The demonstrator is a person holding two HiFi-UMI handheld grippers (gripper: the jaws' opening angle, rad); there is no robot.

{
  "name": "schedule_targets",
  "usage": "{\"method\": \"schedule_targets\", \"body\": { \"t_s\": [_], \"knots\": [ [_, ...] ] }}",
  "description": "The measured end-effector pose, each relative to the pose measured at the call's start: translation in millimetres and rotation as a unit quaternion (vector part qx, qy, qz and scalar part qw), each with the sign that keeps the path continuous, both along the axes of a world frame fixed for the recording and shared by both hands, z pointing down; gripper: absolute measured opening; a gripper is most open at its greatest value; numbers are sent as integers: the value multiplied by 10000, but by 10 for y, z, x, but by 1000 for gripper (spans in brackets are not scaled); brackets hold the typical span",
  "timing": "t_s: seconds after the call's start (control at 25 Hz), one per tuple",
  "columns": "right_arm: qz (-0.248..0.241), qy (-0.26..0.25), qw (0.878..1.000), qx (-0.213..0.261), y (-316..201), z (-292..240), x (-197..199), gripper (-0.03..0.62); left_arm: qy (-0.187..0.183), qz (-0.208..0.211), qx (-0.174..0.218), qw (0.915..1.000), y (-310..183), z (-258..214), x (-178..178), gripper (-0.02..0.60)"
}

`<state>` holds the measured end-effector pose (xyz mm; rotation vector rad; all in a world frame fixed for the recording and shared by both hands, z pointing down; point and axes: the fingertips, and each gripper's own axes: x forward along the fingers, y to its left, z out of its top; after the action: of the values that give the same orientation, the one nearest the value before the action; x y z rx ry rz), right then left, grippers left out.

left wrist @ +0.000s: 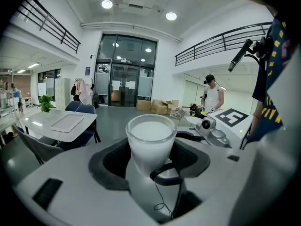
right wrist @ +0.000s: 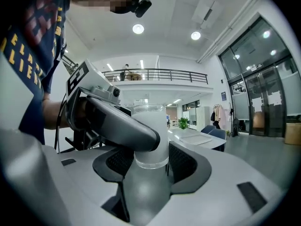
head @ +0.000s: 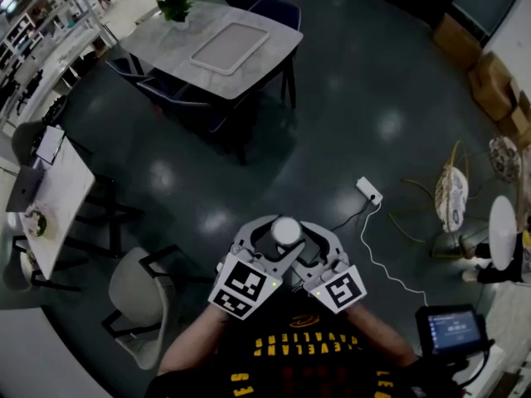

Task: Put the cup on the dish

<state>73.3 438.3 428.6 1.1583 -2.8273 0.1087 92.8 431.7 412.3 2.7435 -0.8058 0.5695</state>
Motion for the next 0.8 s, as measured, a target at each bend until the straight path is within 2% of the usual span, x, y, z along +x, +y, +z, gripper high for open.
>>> {"method": "schedule_targets", "body": {
  "t_s": [0.36,0.56,0.8],
  "knots": [
    [38,33,10000,3,-521,-54,-534,230,485,-177,118,9986,-542,-62,-527,261],
    [14,-17,10000,71,-705,-116,-786,230,849,-430,285,9951,-738,-193,-767,262],
    [-63,12,10000,57,-850,-98,-891,230,701,-466,441,9955,-875,-190,-865,262]
  ]
}}
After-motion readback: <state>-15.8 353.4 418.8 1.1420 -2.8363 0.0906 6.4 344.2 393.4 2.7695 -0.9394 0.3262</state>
